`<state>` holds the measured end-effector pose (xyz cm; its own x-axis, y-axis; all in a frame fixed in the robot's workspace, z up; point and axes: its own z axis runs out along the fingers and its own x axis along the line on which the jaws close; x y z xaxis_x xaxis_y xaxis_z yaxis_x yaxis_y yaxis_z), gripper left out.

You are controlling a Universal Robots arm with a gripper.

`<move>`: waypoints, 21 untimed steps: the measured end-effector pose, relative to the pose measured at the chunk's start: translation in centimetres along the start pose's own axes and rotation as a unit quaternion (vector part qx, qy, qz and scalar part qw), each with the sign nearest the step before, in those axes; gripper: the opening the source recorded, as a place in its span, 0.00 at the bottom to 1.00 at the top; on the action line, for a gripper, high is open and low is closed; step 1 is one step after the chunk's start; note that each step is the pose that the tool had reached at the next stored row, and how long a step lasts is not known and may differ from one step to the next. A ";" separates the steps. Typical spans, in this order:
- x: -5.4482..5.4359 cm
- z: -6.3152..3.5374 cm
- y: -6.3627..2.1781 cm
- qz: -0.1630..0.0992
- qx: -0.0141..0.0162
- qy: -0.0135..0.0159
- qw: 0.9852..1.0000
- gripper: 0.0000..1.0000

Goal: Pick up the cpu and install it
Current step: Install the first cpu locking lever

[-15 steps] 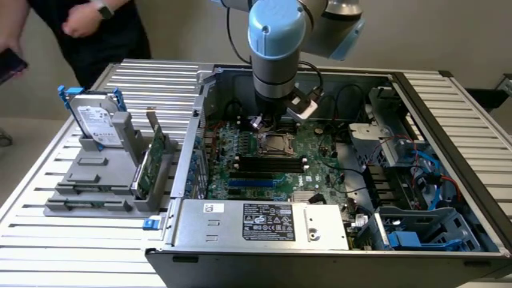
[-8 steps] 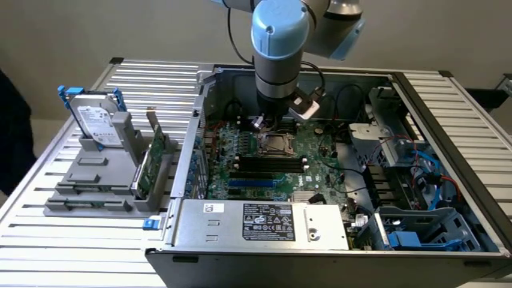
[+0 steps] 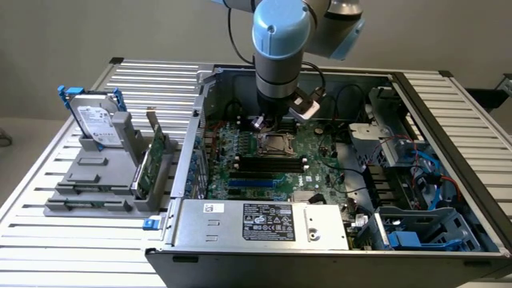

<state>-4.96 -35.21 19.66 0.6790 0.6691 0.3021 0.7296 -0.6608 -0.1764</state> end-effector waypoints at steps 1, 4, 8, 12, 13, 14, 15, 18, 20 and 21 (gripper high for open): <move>0.0 0.00 0.01 0.000 -0.001 -0.001 1.000 0.11; 0.0 0.00 0.02 0.000 -0.002 -0.002 1.000 0.11; 0.0 0.01 0.03 0.000 -0.003 -0.003 1.000 0.11; 0.1 0.01 0.10 0.000 -0.003 -0.003 1.000 0.11; 0.1 0.02 0.11 0.000 -0.003 -0.003 1.000 0.11; 0.1 0.02 0.13 0.000 -0.003 -0.003 1.000 0.11; 0.1 0.03 0.15 0.000 -0.003 -0.003 1.000 0.11; 0.2 0.04 0.21 0.000 -0.003 -0.003 1.000 0.11; 0.2 0.04 0.25 0.000 -0.003 -0.004 1.000 0.11; 0.2 0.05 0.27 0.000 -0.003 -0.004 1.000 0.11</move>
<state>-4.59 -35.22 19.64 0.6789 0.6722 0.2954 0.7297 -0.6624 -0.1698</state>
